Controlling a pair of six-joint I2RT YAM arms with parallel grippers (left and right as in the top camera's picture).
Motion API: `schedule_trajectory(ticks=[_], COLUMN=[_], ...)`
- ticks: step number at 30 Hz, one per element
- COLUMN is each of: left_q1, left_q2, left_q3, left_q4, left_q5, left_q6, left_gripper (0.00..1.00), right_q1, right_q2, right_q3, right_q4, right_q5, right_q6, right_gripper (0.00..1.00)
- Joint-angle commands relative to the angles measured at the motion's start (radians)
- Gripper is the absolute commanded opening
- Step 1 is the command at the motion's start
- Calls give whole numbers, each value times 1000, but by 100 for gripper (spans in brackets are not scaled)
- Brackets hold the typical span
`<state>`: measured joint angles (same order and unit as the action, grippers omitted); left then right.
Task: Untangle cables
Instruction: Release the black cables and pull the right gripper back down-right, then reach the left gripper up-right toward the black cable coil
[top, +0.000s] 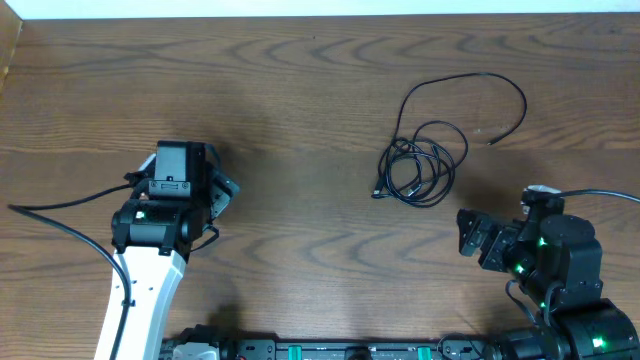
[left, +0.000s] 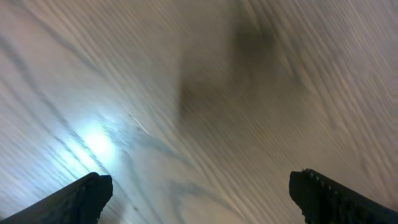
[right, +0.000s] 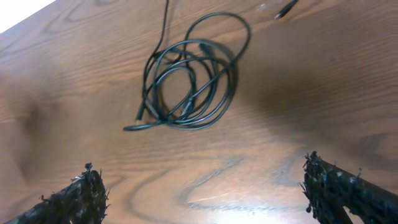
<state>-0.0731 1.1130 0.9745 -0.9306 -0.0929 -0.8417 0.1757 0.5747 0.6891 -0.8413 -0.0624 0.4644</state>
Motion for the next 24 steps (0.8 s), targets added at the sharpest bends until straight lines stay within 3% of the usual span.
schedule_trajectory(ticks=[1,6,11,14,19,24], left_q1=[3,-21,-127,-228,-405,-548], left_q2=[12,39,85,118,188,274], left_q3=[-4,-4,-4,-4,-4,-4], left_q4=[5,14,90,174,369,529], left_q5=[154,235,281,280,276,162], left_q6=[-10,-10,-9,16,154,217], left_gripper=[98,98,98,98,98,98], right_q1=[-6,-6,-6,-6,-7,-6], right_q2=[-5,-5,-5,-5,-5,-5], right_q3=[5,5,5,5,5,5], right_q4=[-2,-8,-30,-54,-106,-121], right_q5=[59,64,103,141,222,221], right_q6=[-9,-9,3,25,132,191], right_gripper=[99,99,99,99,99,99])
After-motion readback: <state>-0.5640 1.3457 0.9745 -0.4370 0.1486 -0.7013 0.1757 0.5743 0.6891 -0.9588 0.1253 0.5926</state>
